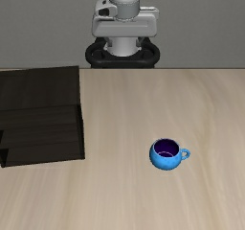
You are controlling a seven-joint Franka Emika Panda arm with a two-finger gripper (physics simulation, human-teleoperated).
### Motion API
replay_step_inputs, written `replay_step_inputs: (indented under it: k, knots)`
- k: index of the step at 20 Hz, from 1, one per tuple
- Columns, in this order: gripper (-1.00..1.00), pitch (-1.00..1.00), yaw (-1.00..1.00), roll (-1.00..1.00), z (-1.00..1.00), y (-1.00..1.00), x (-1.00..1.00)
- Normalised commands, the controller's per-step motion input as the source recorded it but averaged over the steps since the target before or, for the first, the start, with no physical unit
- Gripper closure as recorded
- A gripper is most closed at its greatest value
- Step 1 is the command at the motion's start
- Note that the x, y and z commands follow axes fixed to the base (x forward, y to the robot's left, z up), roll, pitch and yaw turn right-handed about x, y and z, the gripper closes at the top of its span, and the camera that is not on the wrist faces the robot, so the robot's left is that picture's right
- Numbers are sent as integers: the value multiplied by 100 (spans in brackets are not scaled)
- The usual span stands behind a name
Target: Pick up the blue mug on the table and place it on the wooden shelf
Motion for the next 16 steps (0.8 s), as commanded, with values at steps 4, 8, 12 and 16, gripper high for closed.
replay_step_inputs:
  k: [4,8,12,16]
  knots:
    - [-100,0,0,0,0,100,0]
    - [-100,0,0,0,0,75,25]
    - [-100,0,0,0,0,0,100]
    - [-100,0,0,0,0,0,100]
